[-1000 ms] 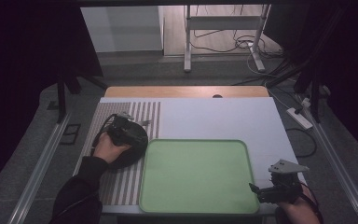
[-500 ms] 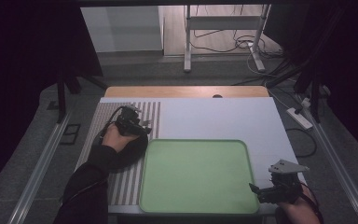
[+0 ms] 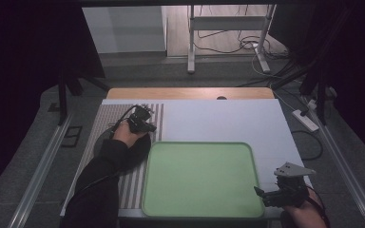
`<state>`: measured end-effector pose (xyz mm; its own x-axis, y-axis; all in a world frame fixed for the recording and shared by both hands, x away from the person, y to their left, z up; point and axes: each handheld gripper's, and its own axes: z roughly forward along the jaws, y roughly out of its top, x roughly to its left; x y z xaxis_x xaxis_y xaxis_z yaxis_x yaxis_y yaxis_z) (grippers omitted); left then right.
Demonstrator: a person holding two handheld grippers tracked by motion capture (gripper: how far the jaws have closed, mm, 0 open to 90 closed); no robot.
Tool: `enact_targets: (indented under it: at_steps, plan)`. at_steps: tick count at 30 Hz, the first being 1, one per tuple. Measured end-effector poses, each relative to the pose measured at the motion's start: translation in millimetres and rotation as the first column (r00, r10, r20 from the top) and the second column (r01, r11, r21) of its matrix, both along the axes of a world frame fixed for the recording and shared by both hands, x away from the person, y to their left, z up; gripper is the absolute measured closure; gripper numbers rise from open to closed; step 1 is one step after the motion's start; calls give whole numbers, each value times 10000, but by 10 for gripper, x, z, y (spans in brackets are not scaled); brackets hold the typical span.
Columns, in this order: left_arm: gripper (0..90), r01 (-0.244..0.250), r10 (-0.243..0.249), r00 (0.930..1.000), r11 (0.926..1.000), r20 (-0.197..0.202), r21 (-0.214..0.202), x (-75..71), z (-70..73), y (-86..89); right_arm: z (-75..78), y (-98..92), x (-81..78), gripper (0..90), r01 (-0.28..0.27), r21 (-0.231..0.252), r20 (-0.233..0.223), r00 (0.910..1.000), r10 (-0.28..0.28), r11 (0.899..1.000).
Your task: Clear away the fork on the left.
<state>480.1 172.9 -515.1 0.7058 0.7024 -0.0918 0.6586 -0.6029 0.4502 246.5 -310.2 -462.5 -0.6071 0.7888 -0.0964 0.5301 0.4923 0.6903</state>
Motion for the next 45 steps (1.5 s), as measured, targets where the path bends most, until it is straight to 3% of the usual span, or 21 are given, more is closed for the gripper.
enact_targets:
  at_steps: [7,20,25,28,30,33,34,35,36,37,41,44,45]
  plan:
    - [889,-226,226,9997,9997,76,86,128,-33,18,0,-2,-3,0,-8,31,4,10000,8,10000]
    - [889,-1259,1266,9915,9918,307,-237,401,-73,295,0,-1,-3,0,-24,31,6,10000,24,10000]
    - [888,-1171,1182,9928,9918,196,-508,417,-74,345,1,-2,-4,0,-26,49,14,10000,26,10000]
    - [887,-1132,1162,9925,9910,391,-714,394,8,416,2,-4,-7,0,-23,63,25,10000,23,10000]
    - [837,-1238,1290,9907,9867,443,-1056,381,67,487,2,-6,-7,0,-28,58,25,10000,28,10000]
    - [716,-1408,1465,9878,9850,528,-996,365,100,588,1,-4,-7,0,-32,51,20,10000,31,10000]
    - [656,-1500,1553,9866,9840,502,-962,366,95,629,1,-3,-6,0,-36,50,23,10000,36,10000]
    - [541,-1550,1598,9860,9837,485,-913,369,90,652,1,-2,-4,0,-32,49,10,10000,32,10000]
    - [478,-1614,1658,9850,9834,484,-832,374,81,677,1,-1,-3,0,-40,41,4,10000,40,10000]
    - [478,-1661,1697,9841,9837,513,-686,381,74,701,1,-1,-3,0,-40,41,4,10000,40,10000]
    - [229,-1986,1998,9793,9793,319,-388,437,70,795,1,1,-1,0,-54,-10,-2,10000,54,10000]
    - [34,-2178,2175,9759,9758,162,199,487,69,828,0,1,-1,0,-59,-4,-7,10000,59,10000]
    - [14,-2305,2304,9731,9726,79,308,505,65,838,0,0,-1,0,-60,-1,-6,10000,60,10000]
